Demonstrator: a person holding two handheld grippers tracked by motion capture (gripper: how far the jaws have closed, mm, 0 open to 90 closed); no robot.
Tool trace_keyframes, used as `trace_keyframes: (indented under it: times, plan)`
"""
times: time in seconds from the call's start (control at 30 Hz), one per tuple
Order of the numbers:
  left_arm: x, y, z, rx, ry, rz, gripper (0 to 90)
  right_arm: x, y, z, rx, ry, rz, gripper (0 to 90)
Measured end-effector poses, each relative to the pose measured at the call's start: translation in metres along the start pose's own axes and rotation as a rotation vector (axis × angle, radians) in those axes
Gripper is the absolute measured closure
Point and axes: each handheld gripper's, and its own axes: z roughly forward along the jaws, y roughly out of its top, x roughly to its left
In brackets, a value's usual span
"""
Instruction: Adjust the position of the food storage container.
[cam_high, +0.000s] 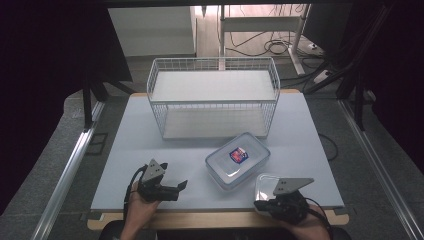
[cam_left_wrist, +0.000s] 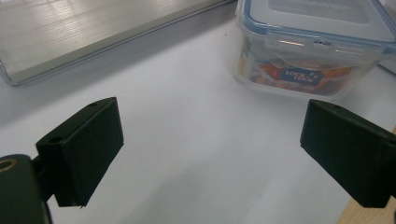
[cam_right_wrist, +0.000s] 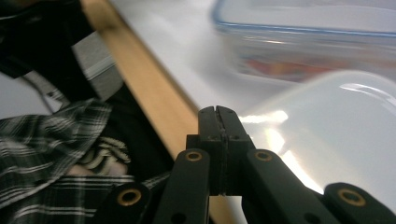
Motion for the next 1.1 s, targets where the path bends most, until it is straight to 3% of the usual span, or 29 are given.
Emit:
trace_keyframes:
  times: [0.07, 0.2, 0.27, 0.3, 0.37, 0.83, 1.1]
  plan:
    - [0.0, 0.0, 0.0, 0.001, 0.001, 0.003, 5.9, 0.005, -0.001, 0.007, 0.036, -0.009, -0.025, 89.6]
    - [0.0, 0.0, 0.0, 0.001, -0.002, 0.004, 6.0, 0.0, -0.005, 0.012, 0.058, -0.006, -0.011, 89.7]
    - [0.0, 0.0, 0.0, 0.004, -0.001, 0.004, 6.0, -0.003, -0.006, 0.009, 0.064, -0.063, -0.014, 89.7]
    - [0.0, 0.0, 0.0, 0.005, -0.002, 0.004, 6.0, -0.003, -0.006, 0.009, 0.064, -0.063, -0.014, 89.7]
    - [0.0, 0.0, 0.001, 0.007, -0.001, 0.006, 6.1, -0.012, -0.008, 0.005, 0.046, -0.07, 0.014, 89.7]
    - [-0.002, -0.001, 0.004, 0.03, -0.004, 0.014, 6.2, -0.048, -0.021, -0.017, 0.005, -0.163, 0.087, 89.7]
    - [-0.003, -0.001, 0.006, 0.04, -0.013, 0.019, 6.3, -0.072, -0.03, -0.032, -0.014, -0.245, 0.142, 89.7]
